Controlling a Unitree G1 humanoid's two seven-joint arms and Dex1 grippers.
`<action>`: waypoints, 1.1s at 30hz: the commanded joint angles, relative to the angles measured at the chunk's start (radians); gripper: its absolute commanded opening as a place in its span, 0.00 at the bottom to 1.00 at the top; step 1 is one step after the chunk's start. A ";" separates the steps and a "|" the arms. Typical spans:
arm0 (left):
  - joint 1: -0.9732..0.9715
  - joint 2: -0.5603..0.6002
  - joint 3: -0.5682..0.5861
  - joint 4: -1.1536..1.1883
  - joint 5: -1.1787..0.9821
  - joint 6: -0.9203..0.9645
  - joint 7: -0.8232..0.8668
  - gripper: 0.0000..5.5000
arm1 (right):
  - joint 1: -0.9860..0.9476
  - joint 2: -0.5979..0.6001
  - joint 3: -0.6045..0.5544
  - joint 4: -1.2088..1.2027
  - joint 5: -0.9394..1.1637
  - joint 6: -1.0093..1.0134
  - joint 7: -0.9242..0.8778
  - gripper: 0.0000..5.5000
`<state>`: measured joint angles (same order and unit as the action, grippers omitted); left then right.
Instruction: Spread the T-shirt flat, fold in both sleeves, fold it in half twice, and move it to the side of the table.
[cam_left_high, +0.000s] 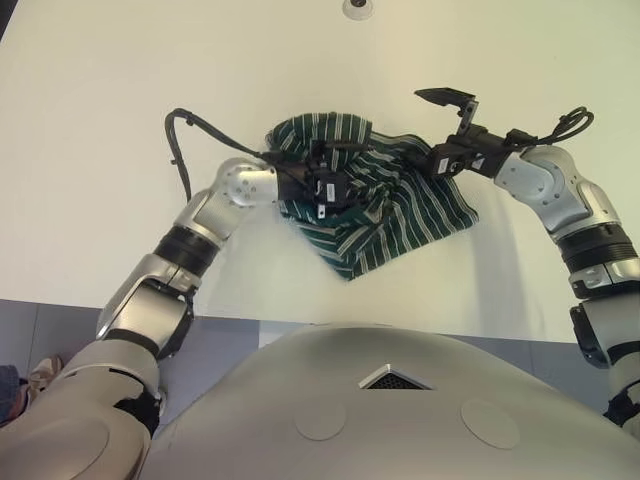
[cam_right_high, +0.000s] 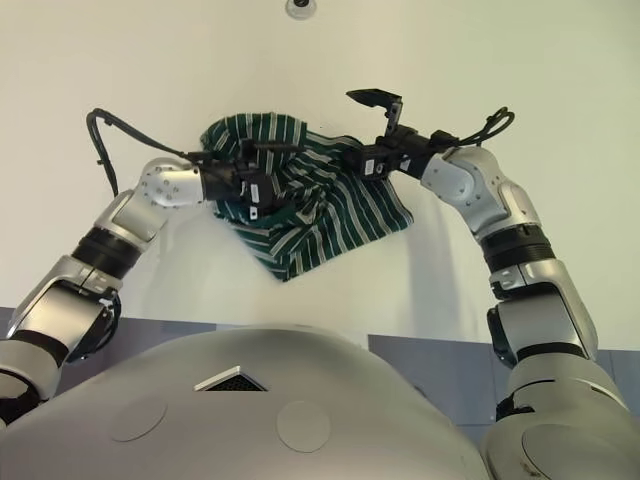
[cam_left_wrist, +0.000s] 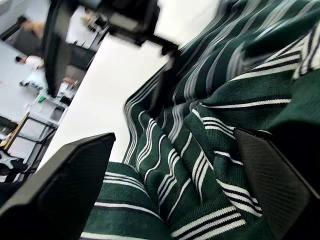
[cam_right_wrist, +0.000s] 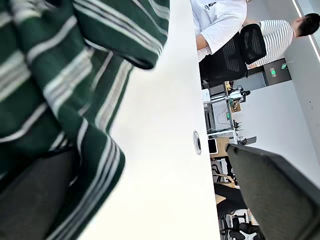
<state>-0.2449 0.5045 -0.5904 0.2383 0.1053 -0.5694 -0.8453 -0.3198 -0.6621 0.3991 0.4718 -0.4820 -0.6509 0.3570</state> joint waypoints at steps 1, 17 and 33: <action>0.136 0.150 -0.017 -0.139 -0.094 -0.034 -0.143 0.80 | -0.051 0.007 0.031 0.172 -0.148 0.149 -0.075 0.98; 0.392 0.305 0.136 -0.529 -0.448 -0.059 -0.209 0.80 | -0.386 0.097 0.100 0.565 -0.245 0.105 -0.486 0.98; -0.265 -0.036 0.136 0.285 0.495 0.139 0.615 0.80 | 0.070 -0.037 0.031 -0.162 0.290 -0.011 0.080 0.98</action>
<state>-0.4500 0.4651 -0.3525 0.3566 0.4447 -0.4198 -0.2811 -0.3459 -0.6424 0.3419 0.4320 -0.2673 -0.6860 0.2302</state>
